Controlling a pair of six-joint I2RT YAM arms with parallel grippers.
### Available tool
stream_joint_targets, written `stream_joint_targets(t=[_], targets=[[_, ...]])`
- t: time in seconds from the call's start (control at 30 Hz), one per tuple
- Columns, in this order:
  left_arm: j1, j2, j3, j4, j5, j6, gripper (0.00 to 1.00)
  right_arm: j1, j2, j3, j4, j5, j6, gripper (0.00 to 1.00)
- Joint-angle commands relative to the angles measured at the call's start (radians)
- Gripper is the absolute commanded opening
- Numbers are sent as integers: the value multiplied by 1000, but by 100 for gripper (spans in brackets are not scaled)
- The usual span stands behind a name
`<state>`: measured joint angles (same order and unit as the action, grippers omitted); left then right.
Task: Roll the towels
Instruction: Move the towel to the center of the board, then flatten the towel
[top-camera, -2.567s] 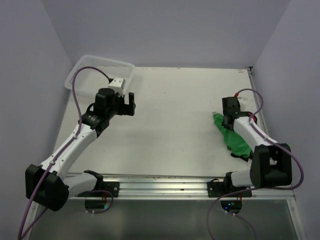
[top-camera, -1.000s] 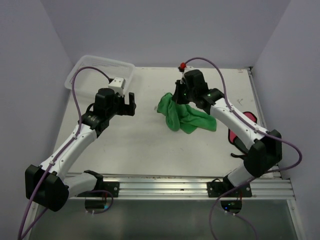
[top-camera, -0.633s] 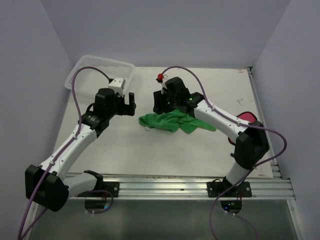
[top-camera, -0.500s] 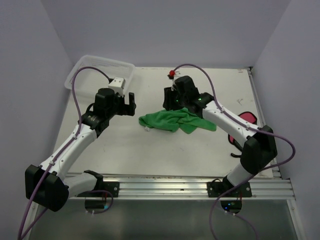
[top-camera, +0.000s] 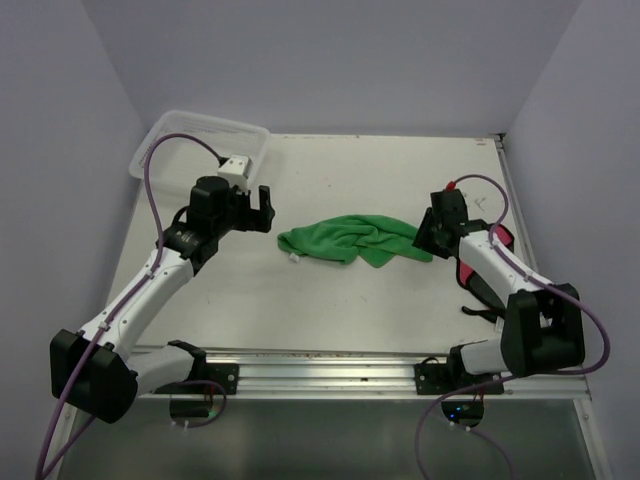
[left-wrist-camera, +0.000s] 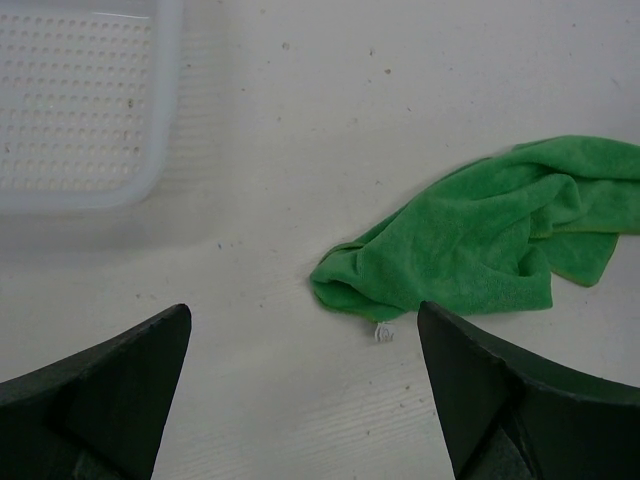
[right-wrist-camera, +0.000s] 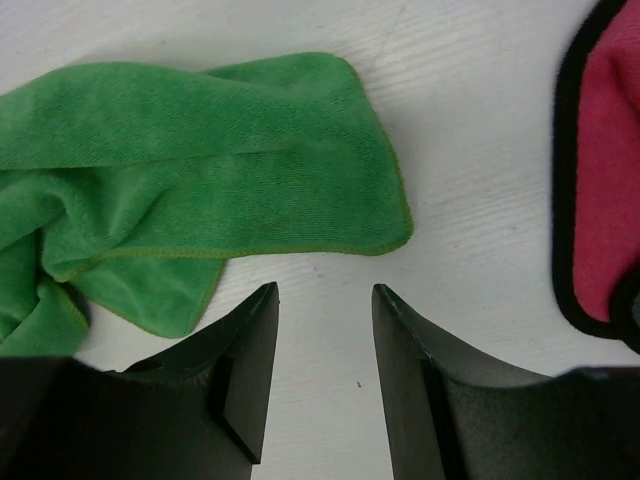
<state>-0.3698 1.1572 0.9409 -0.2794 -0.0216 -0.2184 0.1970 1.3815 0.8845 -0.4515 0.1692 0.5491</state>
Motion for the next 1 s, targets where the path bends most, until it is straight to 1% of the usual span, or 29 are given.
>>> stream_joint_targets(t=[0.0,0.17,0.37,0.5,0.6,0.63,0.8,0.9,0.93,0.97], targets=[[-4,-1,30,17,40,-12,100,-50,19,-13,22,16,26,47],[-4,7,30,17,52,-13,100,-67,85,-22,28,23,15,47],[-4,16,30,19,63,-13,100,-88,157,-41,94,10,15,47],[-4,18,30,20,66,-13,100,-100,201,-27,117,0,0,43],[-4,19,30,20,71,-13,100,-102,225,-21,126,-7,-11,30],[-4,19,30,20,71,-13,100,-100,228,-21,128,-8,-14,20],[-4,19,29,22,81,-15,100,-102,206,-33,126,-31,-24,0],[-6,21,26,25,88,-13,100,-100,137,-27,97,-75,-40,0],[-6,21,25,25,89,-15,100,-100,113,-19,62,-103,-46,0],[-6,19,25,26,92,-15,100,-90,62,-9,41,-105,-52,0]])
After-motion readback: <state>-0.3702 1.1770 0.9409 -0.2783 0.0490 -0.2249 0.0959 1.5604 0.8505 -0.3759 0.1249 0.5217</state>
